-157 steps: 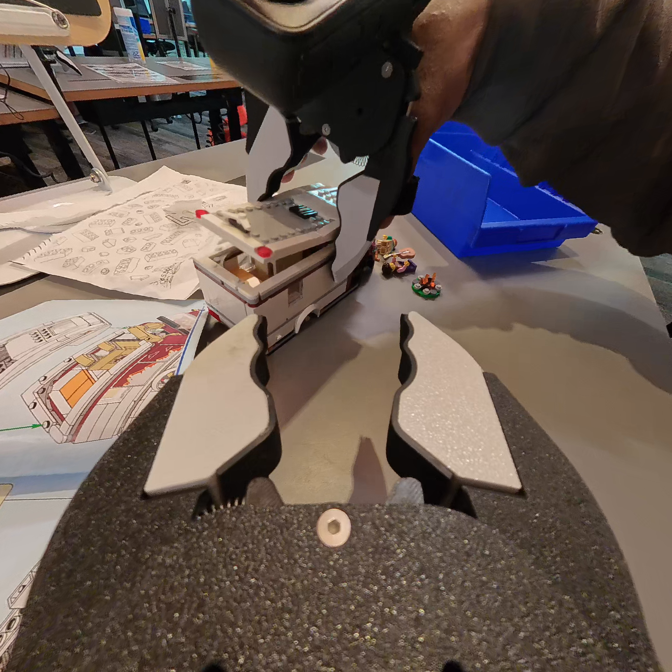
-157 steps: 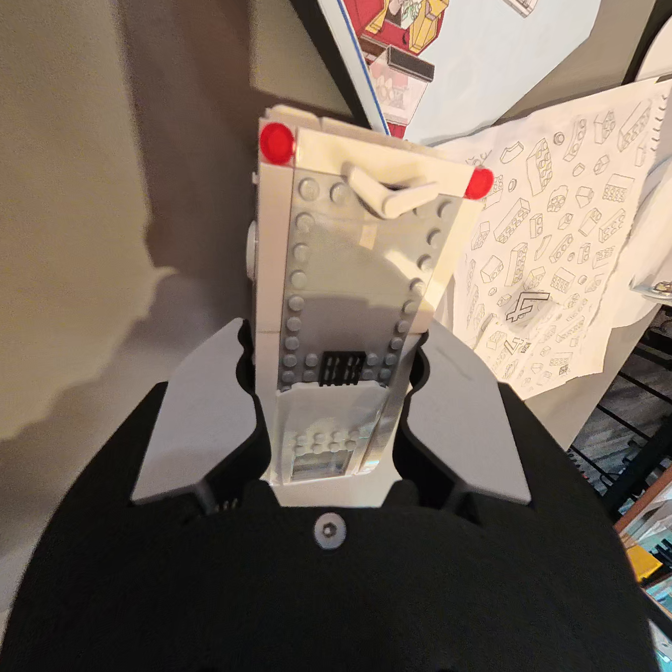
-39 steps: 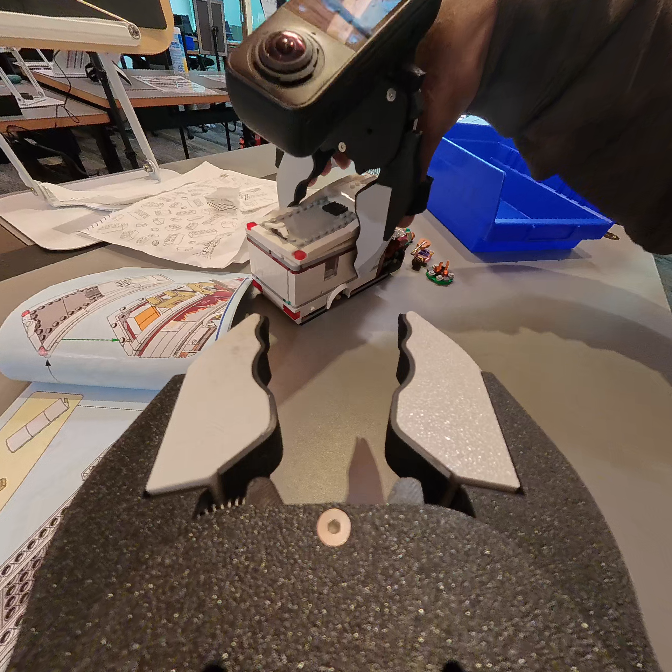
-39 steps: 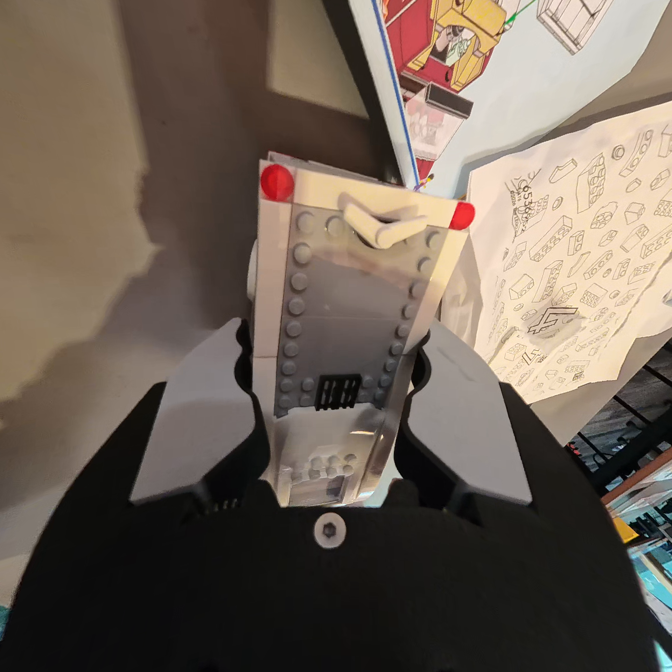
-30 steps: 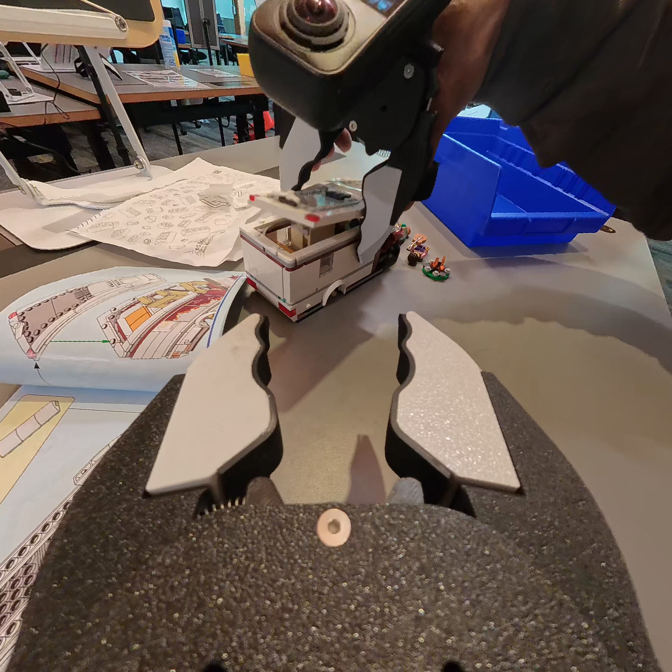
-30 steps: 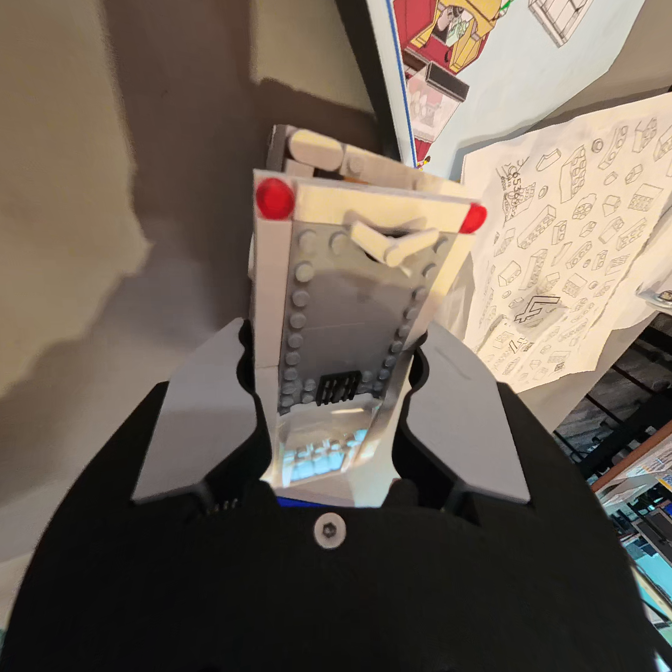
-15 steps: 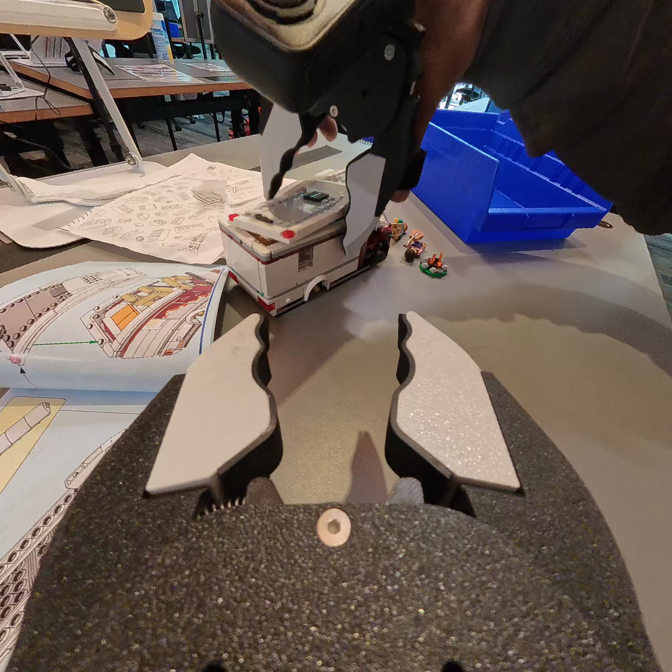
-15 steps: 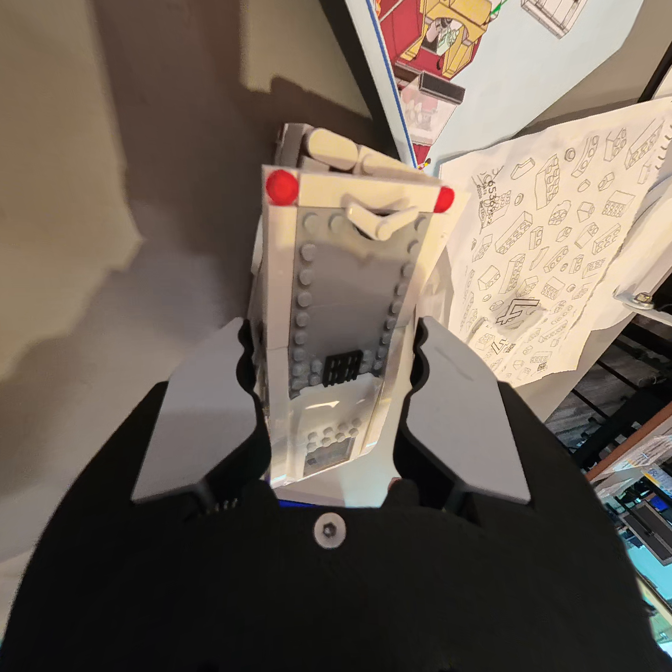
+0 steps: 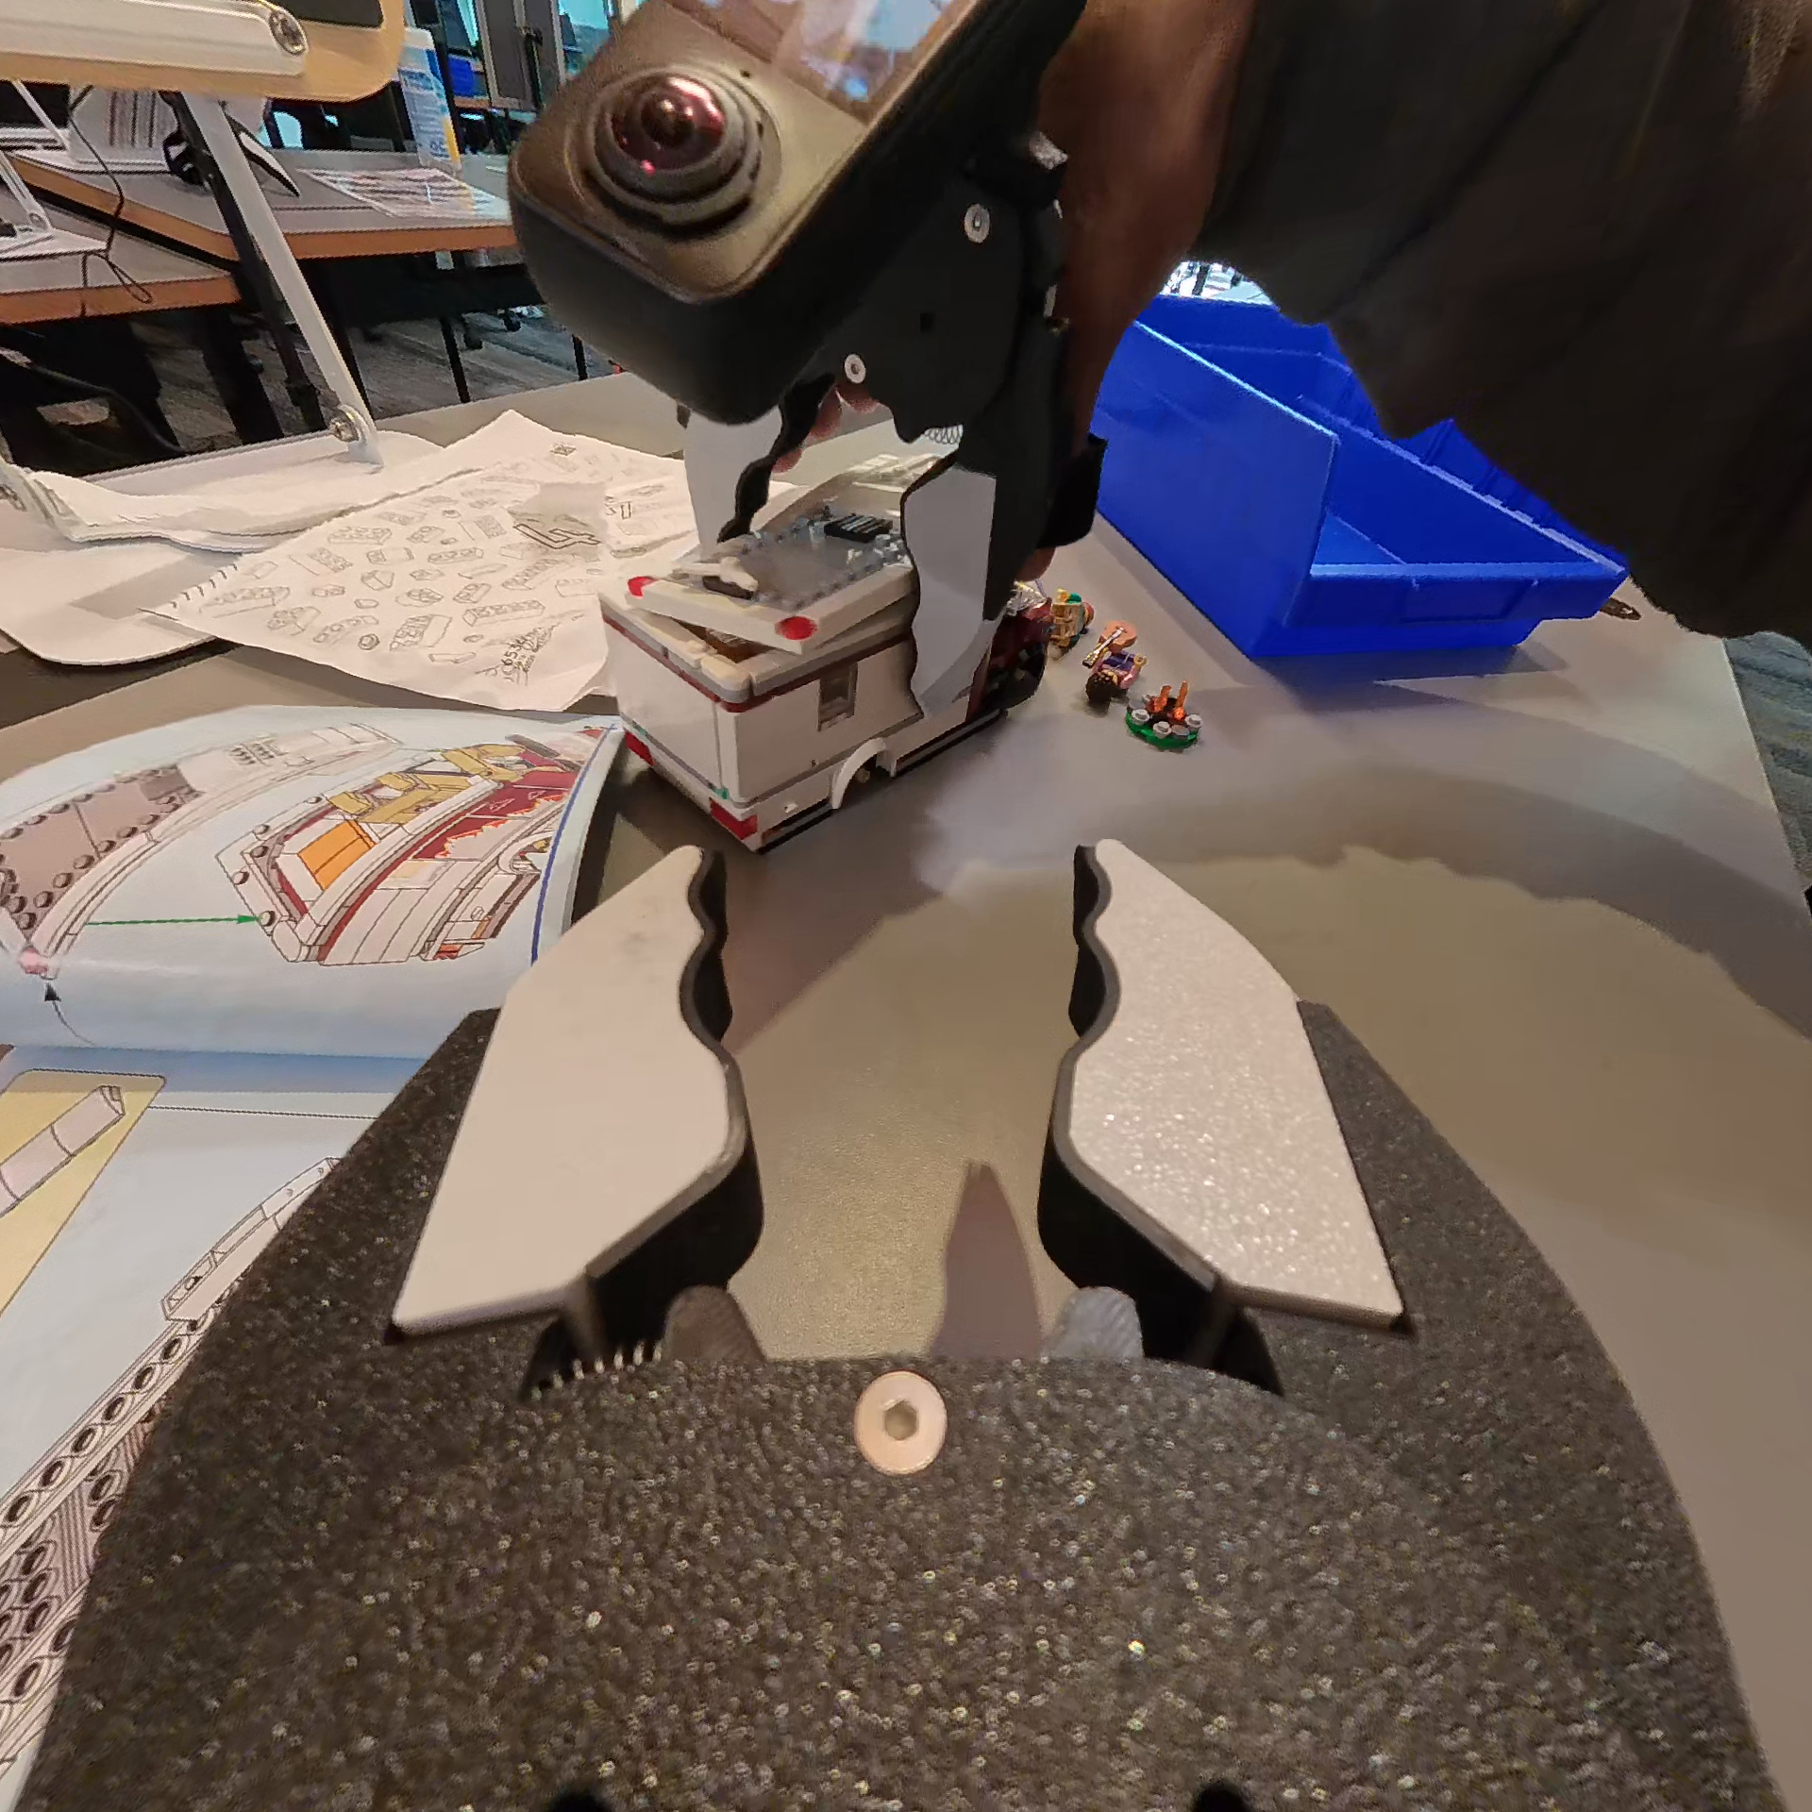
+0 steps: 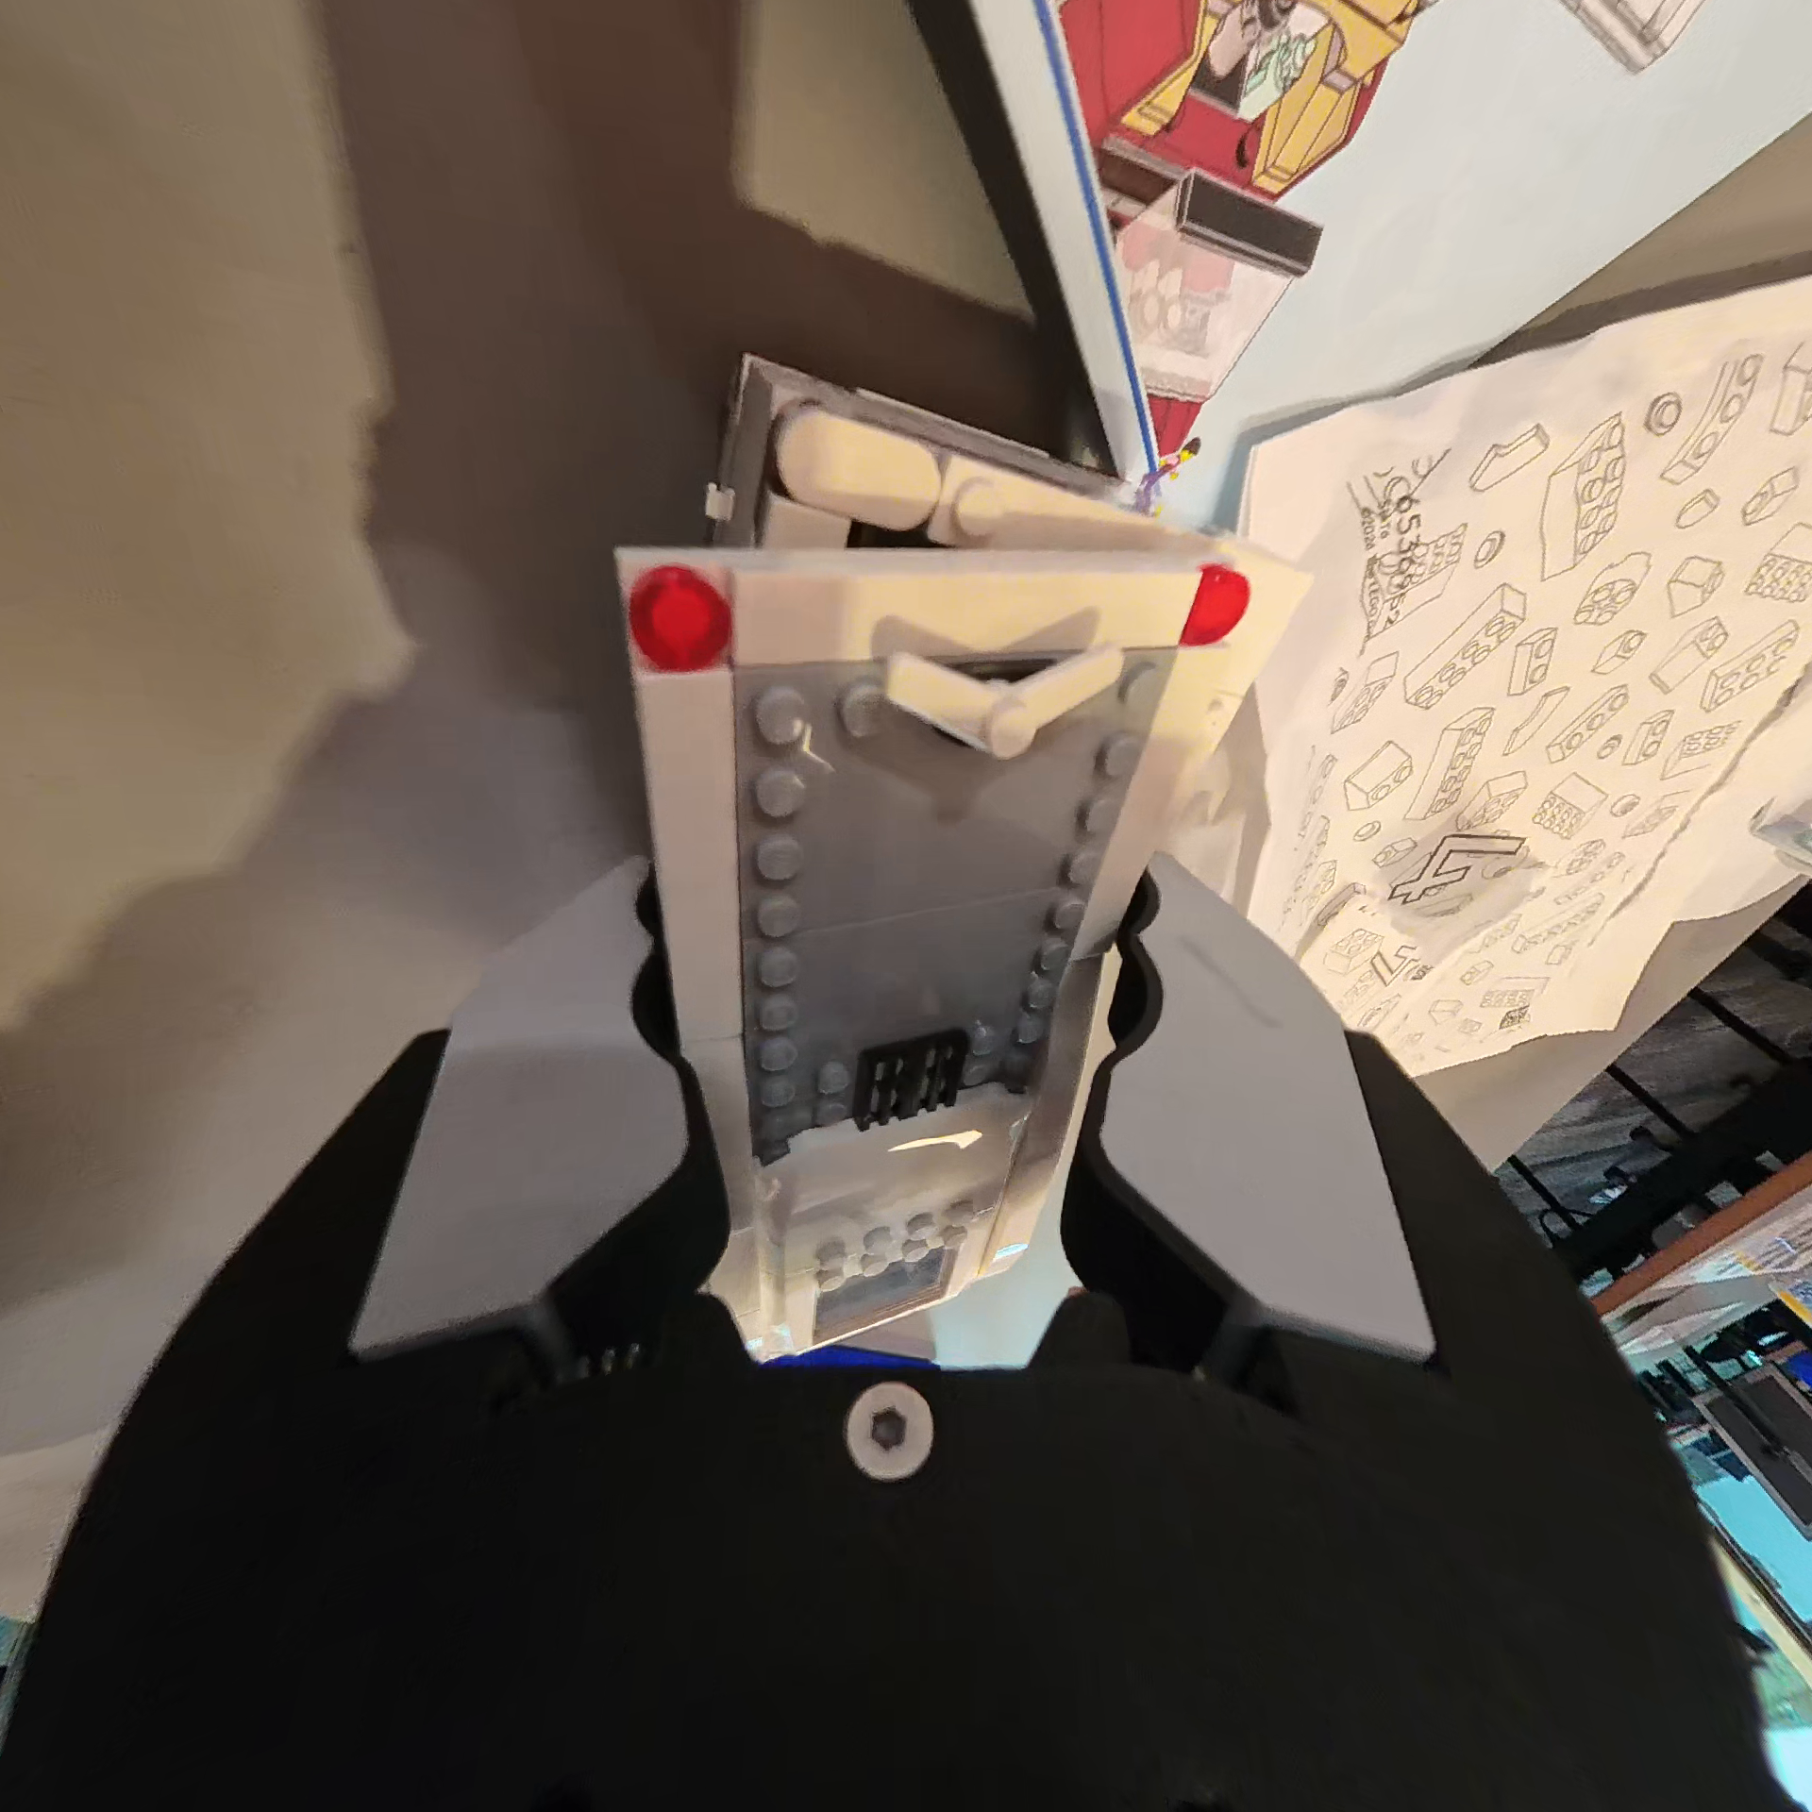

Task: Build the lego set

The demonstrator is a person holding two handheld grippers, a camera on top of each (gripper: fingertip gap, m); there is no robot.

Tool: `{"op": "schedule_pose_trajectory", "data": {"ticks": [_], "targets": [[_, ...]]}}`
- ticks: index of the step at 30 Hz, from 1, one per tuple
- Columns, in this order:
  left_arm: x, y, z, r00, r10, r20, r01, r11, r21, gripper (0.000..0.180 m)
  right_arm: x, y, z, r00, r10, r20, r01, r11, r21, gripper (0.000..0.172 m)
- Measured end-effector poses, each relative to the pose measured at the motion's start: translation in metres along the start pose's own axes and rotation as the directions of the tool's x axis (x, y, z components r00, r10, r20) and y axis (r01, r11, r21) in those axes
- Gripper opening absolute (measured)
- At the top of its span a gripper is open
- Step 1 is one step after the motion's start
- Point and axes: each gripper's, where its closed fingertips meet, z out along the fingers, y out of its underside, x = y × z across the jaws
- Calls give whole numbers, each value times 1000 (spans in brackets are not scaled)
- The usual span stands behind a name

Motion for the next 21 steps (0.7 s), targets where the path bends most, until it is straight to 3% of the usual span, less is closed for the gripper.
{"op": "schedule_pose_trajectory", "data": {"ticks": [11,21], "targets": [[2,-1,-1,1000,9,-5,-9,1000,-3,69,-38,2,-9,983,-179,-35,180,983,42,86],[29,11,-18,994,45,-97,-50,997,-51,70,-90,-24,-26,940,-333,-69,335,942,13,86]]}}
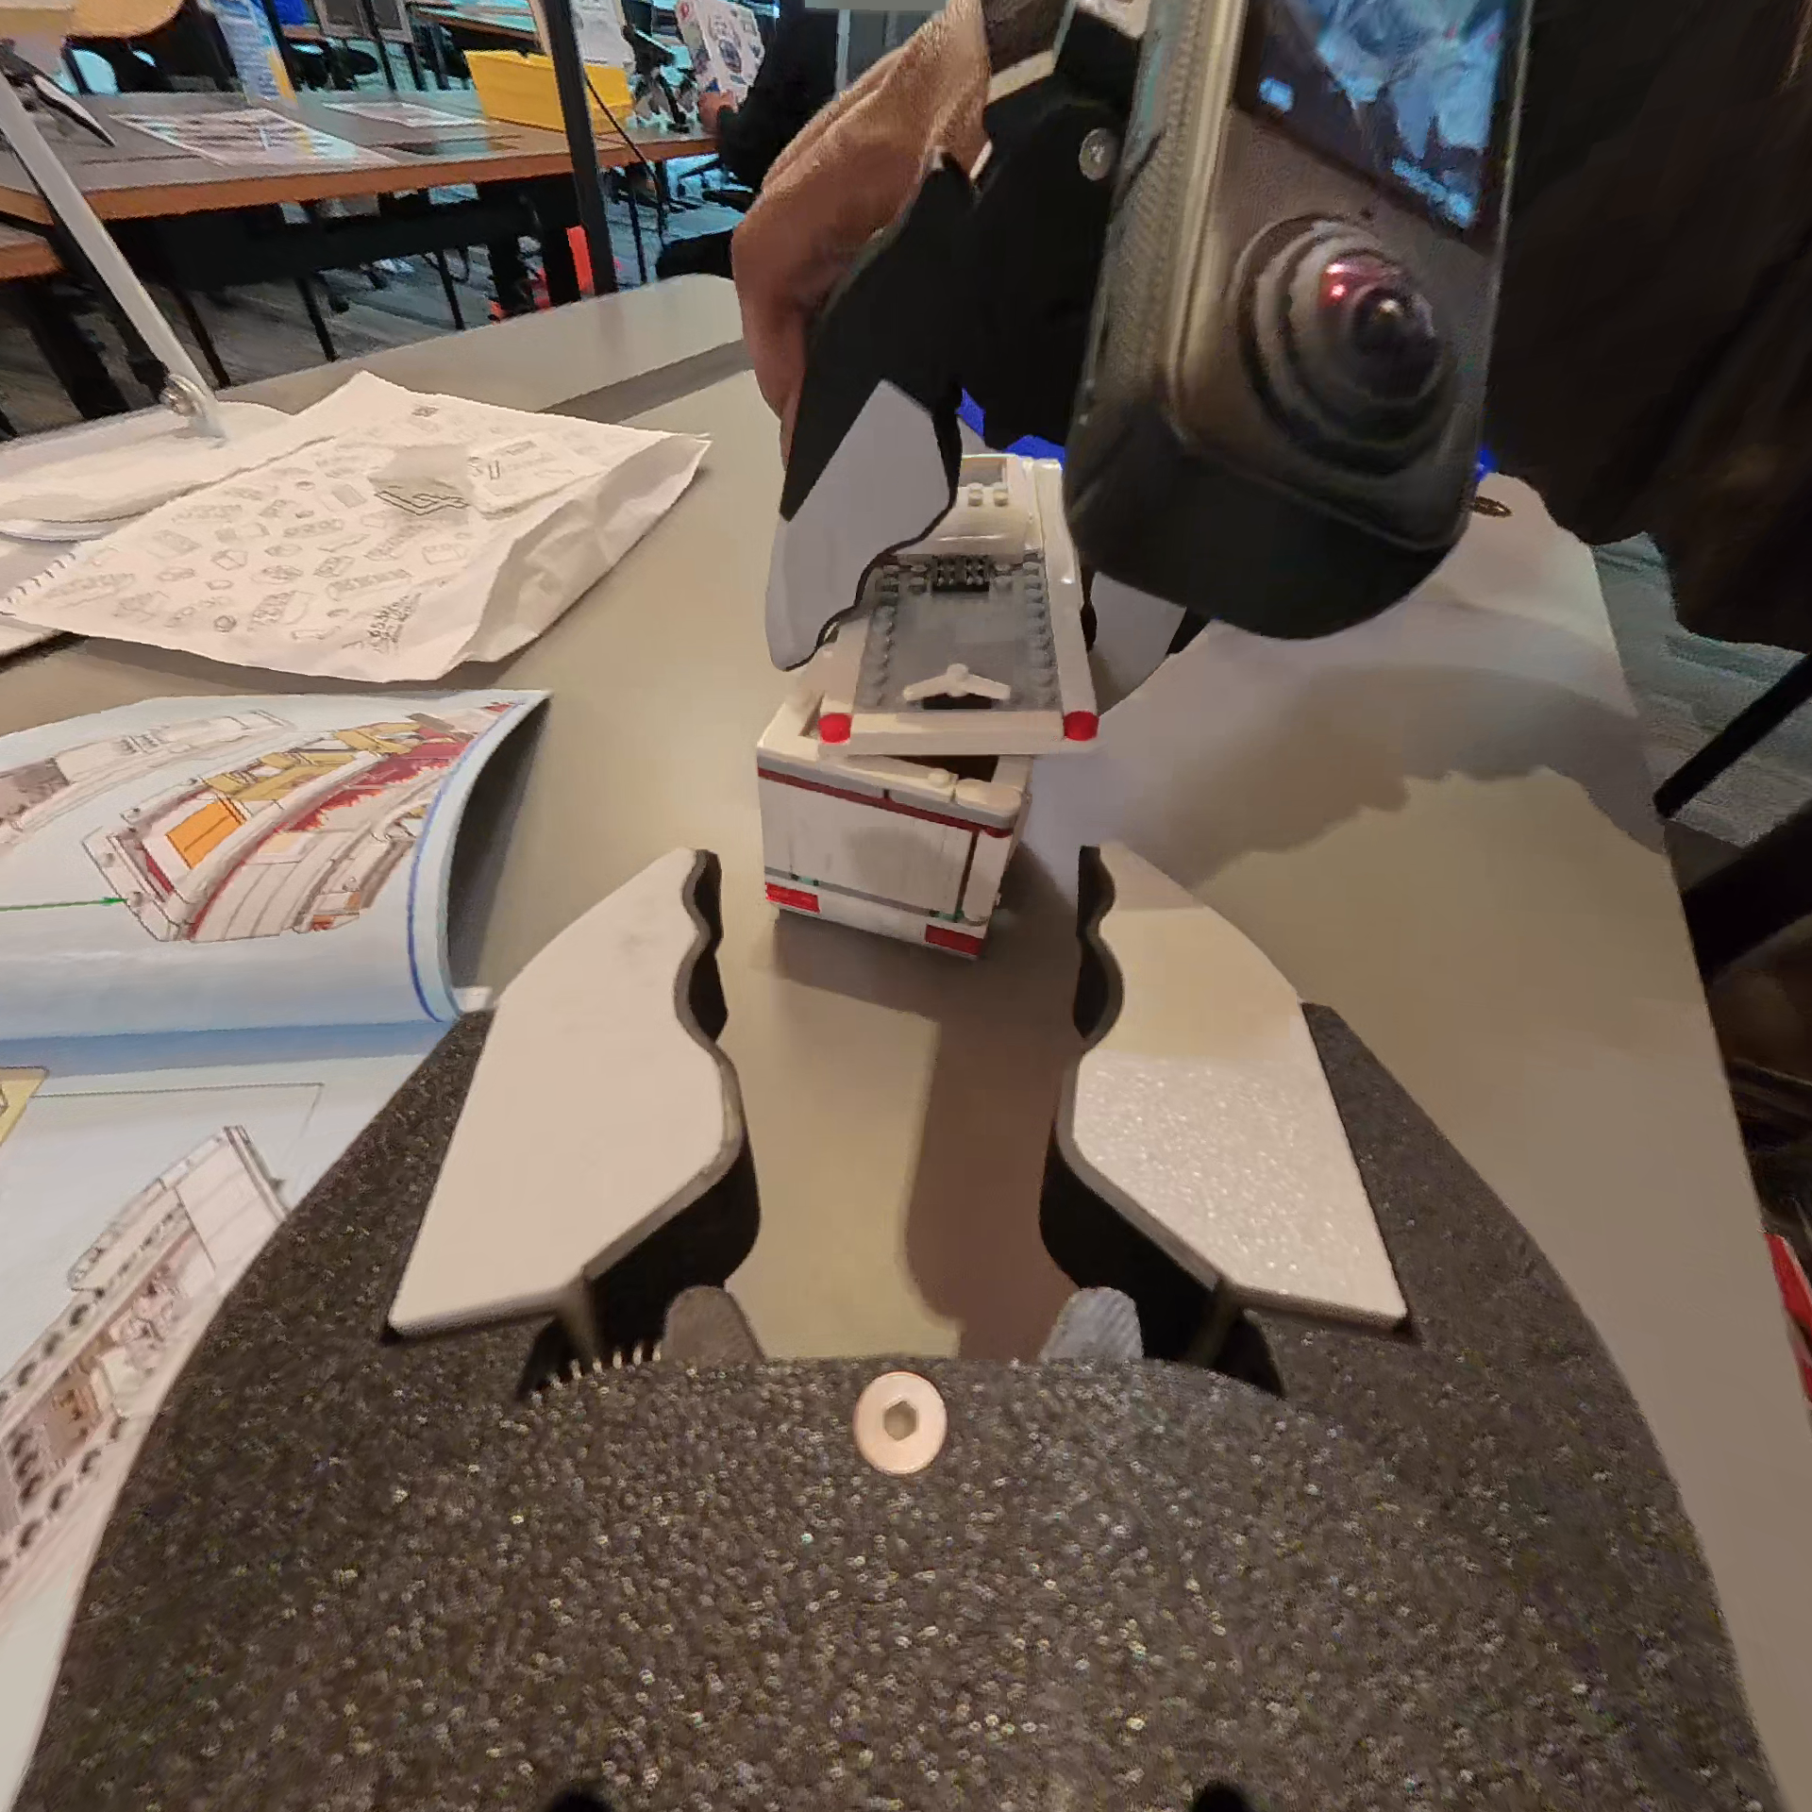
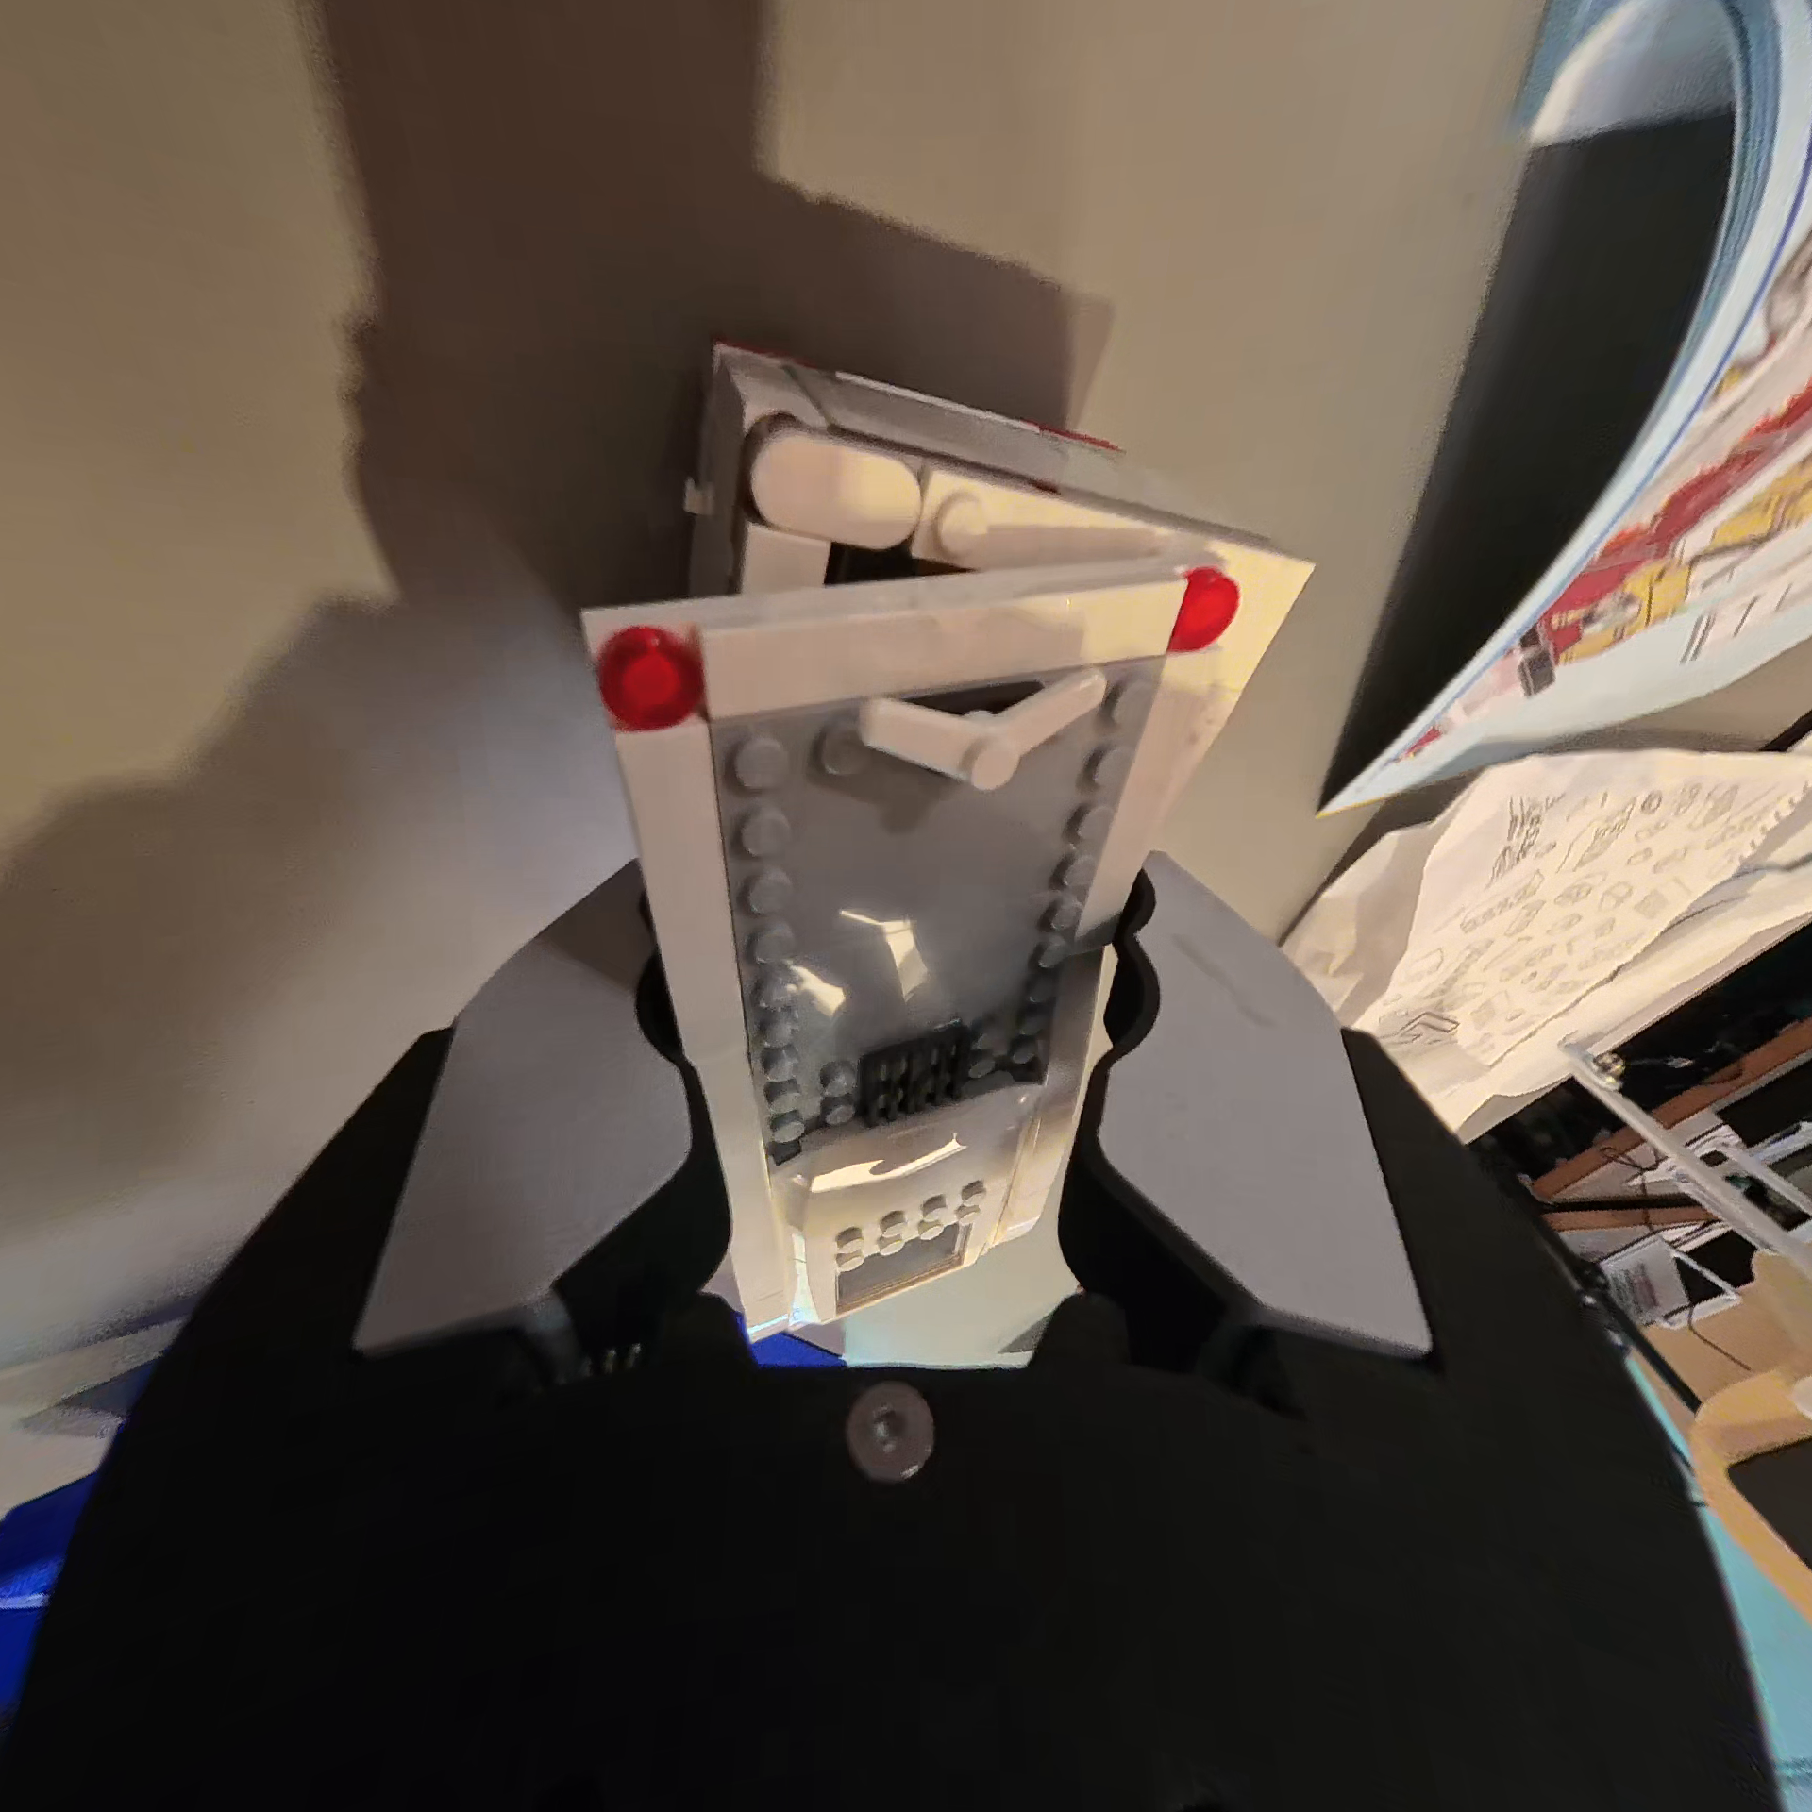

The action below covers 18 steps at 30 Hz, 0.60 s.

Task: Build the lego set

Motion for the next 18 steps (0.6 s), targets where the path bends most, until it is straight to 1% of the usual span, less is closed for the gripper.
{"op": "schedule_pose_trajectory", "data": {"ticks": [3,7,8,10,15,18], "targets": [[14,9,-10,999,-14,-34,13,1000,-11,71,-11,-19,-6,1000,-18,0,18,1000,7,86],[29,8,-26,999,-26,-23,27,999,43,72,-23,-41,-13,999,-36,0,36,999,39,86],[31,9,-27,999,-29,-17,30,999,38,72,-25,-44,-14,999,-41,-1,41,998,45,86],[35,14,-27,1000,-24,-6,24,1000,4,75,-25,-47,-15,999,-45,-8,45,998,53,87],[40,28,-17,998,51,37,-47,994,-102,86,-22,-47,-20,998,-20,-57,26,994,110,85],[40,32,-10,997,67,44,-60,987,-146,93,-19,-44,-29,996,1,-89,13,986,167,91]]}}
